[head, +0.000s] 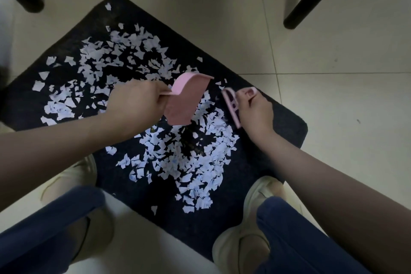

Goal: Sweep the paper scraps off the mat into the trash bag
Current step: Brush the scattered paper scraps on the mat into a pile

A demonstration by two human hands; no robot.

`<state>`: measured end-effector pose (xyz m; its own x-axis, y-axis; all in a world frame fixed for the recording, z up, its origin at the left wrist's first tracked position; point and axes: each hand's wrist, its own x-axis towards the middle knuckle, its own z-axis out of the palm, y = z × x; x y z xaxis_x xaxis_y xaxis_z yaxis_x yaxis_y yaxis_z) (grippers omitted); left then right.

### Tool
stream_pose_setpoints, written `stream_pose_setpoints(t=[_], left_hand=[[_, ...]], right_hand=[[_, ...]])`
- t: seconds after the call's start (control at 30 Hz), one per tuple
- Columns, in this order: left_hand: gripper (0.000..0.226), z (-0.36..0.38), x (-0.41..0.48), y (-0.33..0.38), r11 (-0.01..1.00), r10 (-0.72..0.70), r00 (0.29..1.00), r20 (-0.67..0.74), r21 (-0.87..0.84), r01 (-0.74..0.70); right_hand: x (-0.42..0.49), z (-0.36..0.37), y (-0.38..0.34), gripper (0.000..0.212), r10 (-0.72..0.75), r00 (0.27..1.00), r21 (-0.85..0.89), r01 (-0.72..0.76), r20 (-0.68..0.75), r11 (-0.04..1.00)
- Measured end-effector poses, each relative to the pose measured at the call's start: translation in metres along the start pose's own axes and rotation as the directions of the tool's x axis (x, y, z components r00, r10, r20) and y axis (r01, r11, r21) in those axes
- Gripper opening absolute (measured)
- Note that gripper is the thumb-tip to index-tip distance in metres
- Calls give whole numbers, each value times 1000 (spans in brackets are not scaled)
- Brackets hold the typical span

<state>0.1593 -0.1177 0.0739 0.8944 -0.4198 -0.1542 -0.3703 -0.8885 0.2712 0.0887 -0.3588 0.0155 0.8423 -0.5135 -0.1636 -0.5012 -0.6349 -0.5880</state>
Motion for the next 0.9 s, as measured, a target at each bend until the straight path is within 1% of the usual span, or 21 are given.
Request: stream_pose_setpoints(t=[0.07,0.1,0.13,0.2,0.27,0.3,0.37,0.4,0.43,0.47,0.5,0.57,0.6,0.63,0.7,0.77,0.83,0.87,0.9], left_hand=[[28,4,-4,0,1000,6,1000,-14,8,-6],[28,5,-5,0,1000,6,1000,-20,14,-6],[27,6,-6,-1,1000,5,1000,-24,19,-5],[27,6,-6,-1,1000,-2,1000,-27,17,2],[27,6,-6,-3,1000,-9,1000,-21,8,9],[27,6,-6,-4,1000,-12,1000,-14,4,12],[27,5,-7,-10,1000,-23,1000,5,-3,23],[27,4,-8,-12,1000,-27,1000,14,-3,27],[27,4,-8,-15,1000,-28,999,19,-2,28],[27,4,-9,-18,999,-32,999,20,-2,32],[28,4,-10,-19,999,-37,999,19,-1,37],[28,3,-11,-23,999,-52,999,7,3,52],[28,3,-12,-24,998,-57,998,1,5,57],[29,3,-11,-26,998,-59,998,-2,5,59],[30,2,-10,-28,998,-66,998,1,-4,66],[30,3,-8,-29,998,-68,998,14,-13,68],[29,4,-6,-28,997,-71,997,24,-16,72],[29,4,-4,-28,997,-75,997,27,-16,75],[29,3,-3,-27,997,-79,996,31,-16,79]], right_hand=[[5,-6,5,30,27,985,-5,-28,-170,1000],[11,-10,10,31,55,972,-5,-57,-230,998],[19,-14,17,32,87,963,-13,-93,-253,996],[30,-18,31,31,146,970,-75,-163,-197,984],[31,-16,34,30,155,986,-127,-161,-57,979],[27,-14,30,30,126,992,-133,-122,23,984],[16,-7,16,29,-4,990,-88,17,139,996],[10,-4,9,27,-67,985,-43,74,157,996],[6,-2,5,25,-98,984,9,98,147,995],[4,0,2,24,-100,989,54,94,105,994],[5,-1,0,25,-75,997,70,73,26,995],[15,-4,1,30,-5,988,11,7,-153,1000],[22,-8,3,32,31,979,-24,-36,-202,999],[30,-10,6,34,63,977,-56,-75,-203,996],[41,-10,8,34,90,992,-95,-99,-93,991],[41,-5,2,32,34,998,-92,-28,60,995],[32,3,-8,27,-73,982,-70,86,175,994],[28,7,-12,24,-123,974,-42,133,191,990],[24,8,-15,23,-159,972,-7,162,172,987]])
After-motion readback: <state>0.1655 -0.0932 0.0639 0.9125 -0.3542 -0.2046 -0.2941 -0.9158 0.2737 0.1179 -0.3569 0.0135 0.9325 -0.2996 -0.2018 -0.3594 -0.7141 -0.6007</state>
